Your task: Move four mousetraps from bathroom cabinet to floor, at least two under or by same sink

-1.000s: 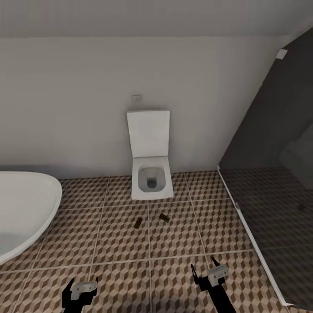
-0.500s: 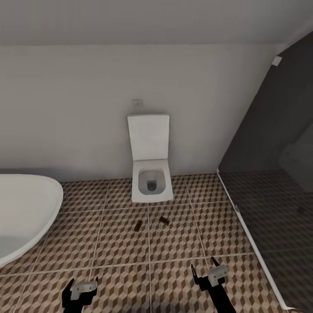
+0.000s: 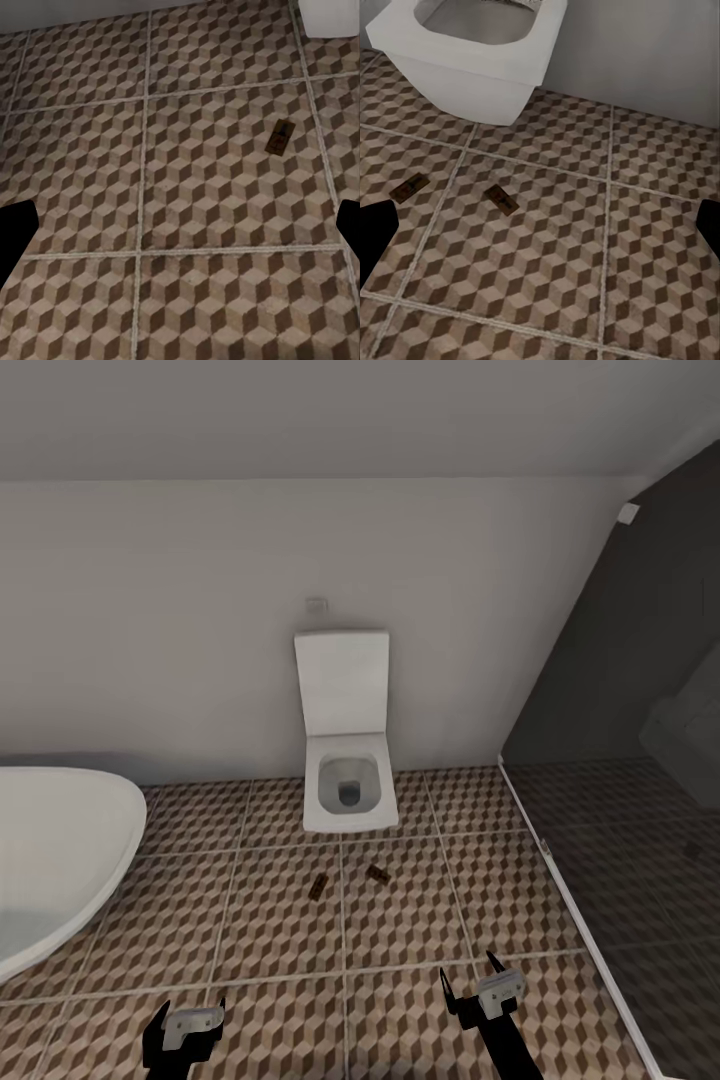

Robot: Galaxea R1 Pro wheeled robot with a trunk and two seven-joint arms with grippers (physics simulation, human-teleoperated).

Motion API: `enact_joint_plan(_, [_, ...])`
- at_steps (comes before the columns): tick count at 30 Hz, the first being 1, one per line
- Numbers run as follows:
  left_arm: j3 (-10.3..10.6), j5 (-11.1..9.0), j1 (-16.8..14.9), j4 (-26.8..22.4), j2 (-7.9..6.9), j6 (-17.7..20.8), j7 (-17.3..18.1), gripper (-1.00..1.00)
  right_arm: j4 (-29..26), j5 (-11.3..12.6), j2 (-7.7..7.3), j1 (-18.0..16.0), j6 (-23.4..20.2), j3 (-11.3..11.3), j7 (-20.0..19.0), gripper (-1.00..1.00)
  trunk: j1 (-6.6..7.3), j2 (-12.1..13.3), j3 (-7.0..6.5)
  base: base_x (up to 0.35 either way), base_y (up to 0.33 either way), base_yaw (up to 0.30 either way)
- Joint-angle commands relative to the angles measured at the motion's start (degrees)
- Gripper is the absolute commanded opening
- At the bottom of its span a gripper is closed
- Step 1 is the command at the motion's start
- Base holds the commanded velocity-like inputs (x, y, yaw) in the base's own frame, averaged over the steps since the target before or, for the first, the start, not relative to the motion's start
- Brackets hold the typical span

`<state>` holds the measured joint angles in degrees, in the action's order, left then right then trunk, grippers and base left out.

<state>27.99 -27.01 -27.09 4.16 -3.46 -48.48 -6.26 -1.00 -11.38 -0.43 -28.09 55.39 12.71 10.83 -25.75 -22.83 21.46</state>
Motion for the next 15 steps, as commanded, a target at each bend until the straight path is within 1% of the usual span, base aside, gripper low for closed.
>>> enact_joint_plan(1, [0.49, 0.12, -0.07, 0.16, 0.04, -0.21, -0.51, 1.00, 0.03, -0.49, -0.01, -0.04, 0.07, 0.21, 0.60, 1.00, -0.03, -0.09, -0.01, 0.000, 0.000, 0.000])
enact_joint_plan(15, [0.48, 0.12, -0.07, 0.15, -0.02, -0.21, -0.51, 1.00, 0.03, -0.49, -0.05, -0.04, 0.07, 0.21, 0.60, 1.00, -0.03, -0.09, -1.31, 0.000, 0.000, 0.000])
